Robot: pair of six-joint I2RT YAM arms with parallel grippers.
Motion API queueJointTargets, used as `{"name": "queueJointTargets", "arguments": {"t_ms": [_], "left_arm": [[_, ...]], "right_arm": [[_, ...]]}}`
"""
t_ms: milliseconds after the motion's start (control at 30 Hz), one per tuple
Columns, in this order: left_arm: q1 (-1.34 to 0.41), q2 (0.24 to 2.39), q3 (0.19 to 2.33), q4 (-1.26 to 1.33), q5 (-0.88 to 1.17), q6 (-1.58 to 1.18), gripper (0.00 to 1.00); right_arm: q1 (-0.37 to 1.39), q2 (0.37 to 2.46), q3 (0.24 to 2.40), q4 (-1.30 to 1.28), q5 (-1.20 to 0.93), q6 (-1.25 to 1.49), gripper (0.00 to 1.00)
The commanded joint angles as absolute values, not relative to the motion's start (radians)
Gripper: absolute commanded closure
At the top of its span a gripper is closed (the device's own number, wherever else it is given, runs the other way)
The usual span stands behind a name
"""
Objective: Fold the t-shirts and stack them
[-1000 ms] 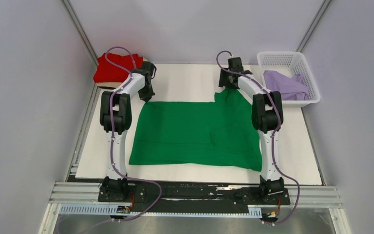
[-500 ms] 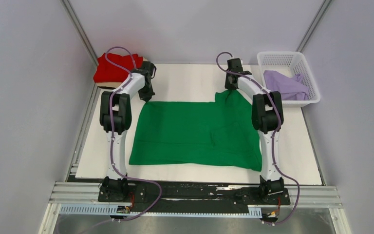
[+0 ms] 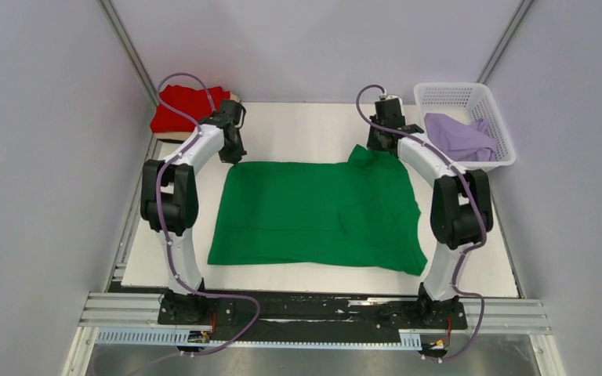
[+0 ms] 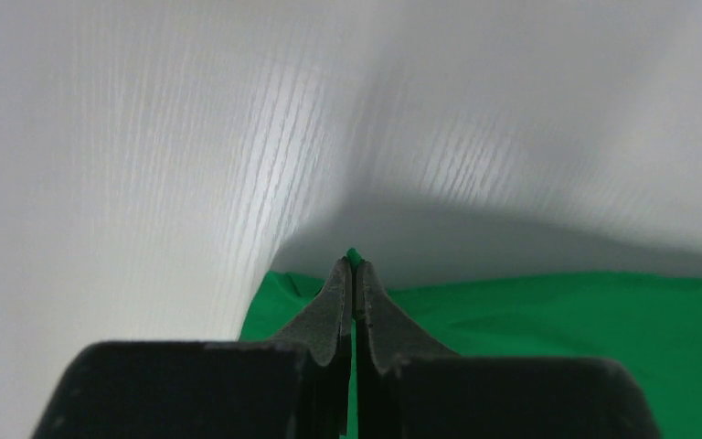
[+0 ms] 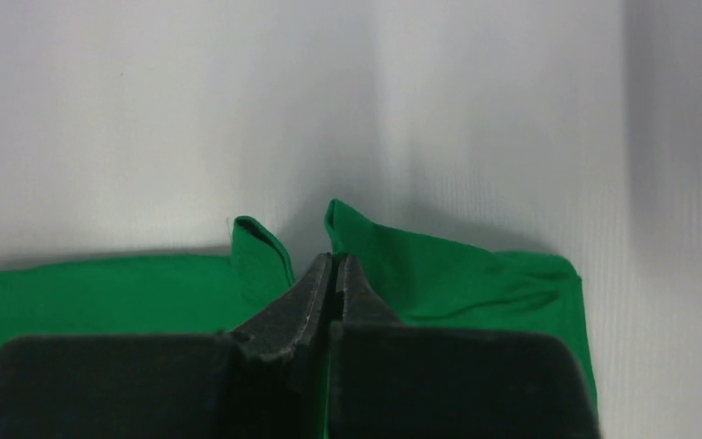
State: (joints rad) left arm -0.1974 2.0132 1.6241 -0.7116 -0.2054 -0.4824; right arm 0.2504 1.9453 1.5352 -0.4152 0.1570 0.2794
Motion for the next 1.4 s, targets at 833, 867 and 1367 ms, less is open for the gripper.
{"name": "queueJointTargets", "arguments": {"t_ms": [833, 867, 1367], "left_arm": [[-0.261, 1.459, 1.046, -0.601, -0.325, -0.527, 1.00], [-0.261, 1.457, 1.037, -0.601, -0.320, -0.530, 1.00], [-0.261, 1.433, 0.996, -0.772, -0.483, -0.762, 0.04]], "right_arm": [[0.309, 1.187, 0.927, -0.721, 0.092, 0.556, 1.00], [0.310, 1.177, 0.918, -0.747, 0.089, 0.581, 0.99], [0.337, 0.946, 0.719, -0.970, -0.004, 0.819, 0.34]]}}
